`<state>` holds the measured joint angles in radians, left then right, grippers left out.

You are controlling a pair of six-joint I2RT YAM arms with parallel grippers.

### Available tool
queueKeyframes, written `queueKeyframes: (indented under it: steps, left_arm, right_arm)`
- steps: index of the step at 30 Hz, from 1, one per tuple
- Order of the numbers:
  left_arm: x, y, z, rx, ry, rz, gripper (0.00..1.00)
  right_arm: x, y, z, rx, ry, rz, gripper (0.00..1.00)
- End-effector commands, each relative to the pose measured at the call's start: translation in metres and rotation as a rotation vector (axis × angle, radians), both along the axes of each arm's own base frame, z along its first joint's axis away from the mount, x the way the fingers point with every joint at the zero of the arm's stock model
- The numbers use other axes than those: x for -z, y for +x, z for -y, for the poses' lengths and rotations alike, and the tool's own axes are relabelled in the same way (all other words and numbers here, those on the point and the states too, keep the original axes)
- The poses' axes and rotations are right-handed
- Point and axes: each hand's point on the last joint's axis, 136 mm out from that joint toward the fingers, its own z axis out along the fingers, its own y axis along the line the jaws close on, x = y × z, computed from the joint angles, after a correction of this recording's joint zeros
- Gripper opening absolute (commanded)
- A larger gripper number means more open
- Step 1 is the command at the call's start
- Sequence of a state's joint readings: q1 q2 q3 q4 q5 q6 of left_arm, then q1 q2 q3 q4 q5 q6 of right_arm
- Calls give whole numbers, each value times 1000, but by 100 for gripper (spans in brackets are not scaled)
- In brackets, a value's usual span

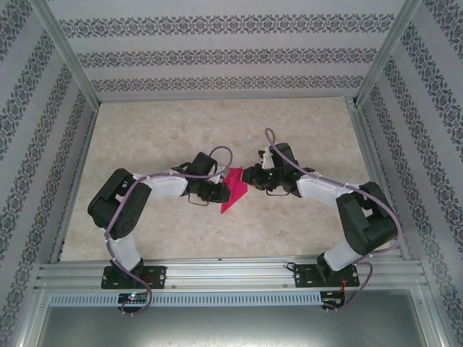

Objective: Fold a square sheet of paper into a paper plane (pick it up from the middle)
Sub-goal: Fourth fold the wing at the center of the table.

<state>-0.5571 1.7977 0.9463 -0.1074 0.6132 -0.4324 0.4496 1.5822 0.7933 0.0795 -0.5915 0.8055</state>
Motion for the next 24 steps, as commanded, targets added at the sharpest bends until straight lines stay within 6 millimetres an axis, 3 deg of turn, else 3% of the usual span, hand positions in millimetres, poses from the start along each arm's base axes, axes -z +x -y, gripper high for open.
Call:
queueKeyframes:
  steps: [1, 6, 12, 24]
  left_arm:
    - [-12, 2, 8, 10, -111, -17, 13]
    - [-8, 1, 2, -3, -134, -54, 13]
    - [-4, 1, -2, -14, -147, -87, 12]
    - [9, 1, -18, -38, -140, -153, 10]
  right_arm:
    - [1, 1, -18, -54, 16, 12, 17]
    - [4, 6, -41, -83, 57, 6, 14]
    - [16, 19, -42, -39, 56, -27, 12]
    - [31, 17, -42, -28, 24, -67, 13]
